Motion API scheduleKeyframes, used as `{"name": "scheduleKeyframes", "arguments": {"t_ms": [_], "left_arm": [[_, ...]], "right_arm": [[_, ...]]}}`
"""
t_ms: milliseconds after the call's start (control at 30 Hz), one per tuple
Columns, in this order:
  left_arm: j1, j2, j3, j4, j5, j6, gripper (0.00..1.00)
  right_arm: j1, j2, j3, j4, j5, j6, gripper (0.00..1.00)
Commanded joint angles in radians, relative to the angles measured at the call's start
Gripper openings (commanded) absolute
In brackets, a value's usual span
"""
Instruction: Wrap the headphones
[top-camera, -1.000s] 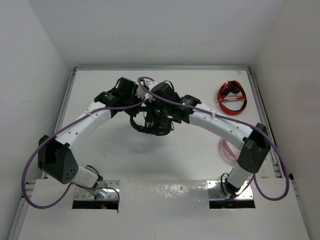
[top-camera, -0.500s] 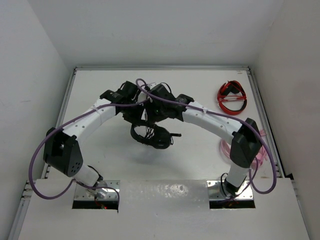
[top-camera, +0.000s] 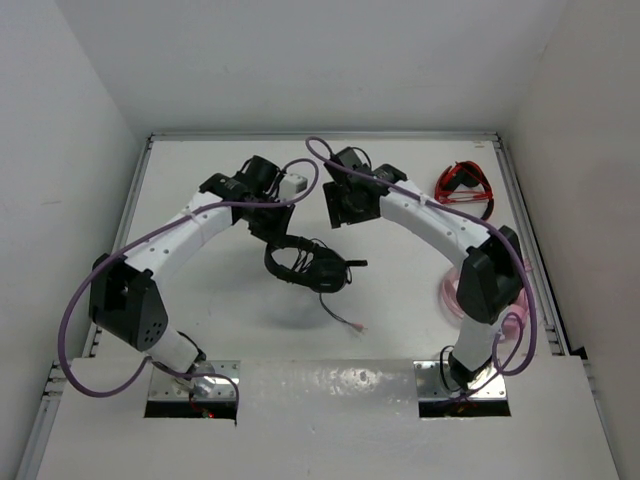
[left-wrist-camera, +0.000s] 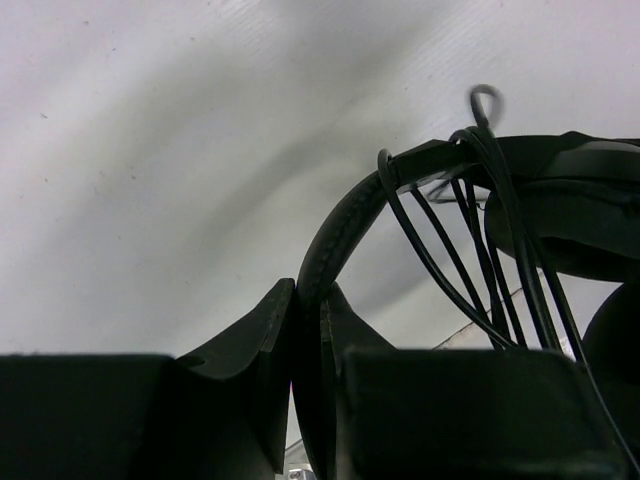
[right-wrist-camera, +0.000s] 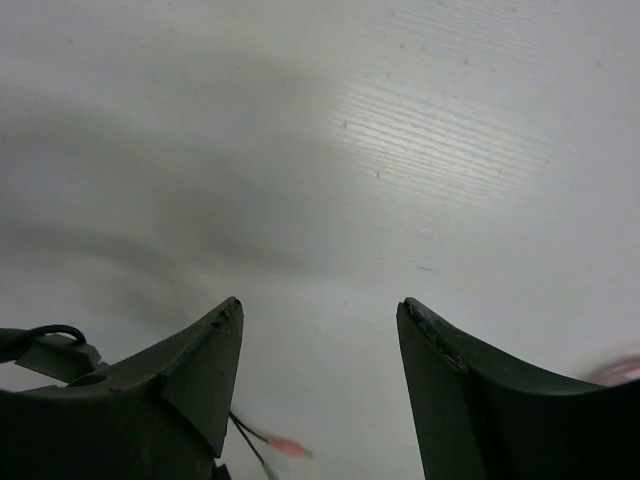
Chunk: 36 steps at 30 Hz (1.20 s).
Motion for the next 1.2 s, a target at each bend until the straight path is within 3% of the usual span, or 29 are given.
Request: {"name": "scheduleKeyframes", "arguments": {"t_ms": [0,133,233,333,433,600,733,867,1000,1167], "left_arm": [[0.003,0.003,0.025,0.011,0.046,0.01,0.0],[0.006,0.003,0.005,0.044,0.042,-0.006,0.0],[0.008,0.002,0.003,0.075,0.052,-0.021,0.0],[0.011,0.008,0.025,0.087,0.074,-0.025,0.0],[0.02,0.003,0.031,0.118,0.074,-0.047,0.0],[0.026,0.006,-0.011,0.175,0.075,-0.07,0.0],[0.026,0.026,-0.015,0.211,0.077,-0.116,0.0],[0.033,0.061,-0.018,0.233,0.065,-0.139,0.0],[0.039,0.085,-0.023,0.248,0.062,-0.162,0.0],[0.045,0.103,-0.028,0.265,0.057,-0.176,0.0]], "right_arm": [[-0.037,-0.019,0.078,-0.022,-0.004,-0.064,0.62],[-0.035,-0.068,0.086,-0.002,-0.038,-0.145,0.63],[-0.038,-0.189,-0.049,0.142,-0.061,-0.197,0.63],[-0.087,-0.313,-0.257,0.315,-0.111,-0.21,0.55],[-0.186,-0.548,-0.554,0.526,-0.323,-0.263,0.47],[-0.199,-0.766,-0.854,0.615,-0.505,-0.498,0.48],[-0.187,-0.826,-0.99,0.561,-0.679,-0.601,0.48],[-0.091,-0.797,-1.045,0.54,-0.675,-0.8,0.52],[0.026,-0.711,-1.066,0.67,-0.596,-0.849,0.56],[0.063,-0.647,-1.124,0.875,-0.587,-0.809,0.63]]}}
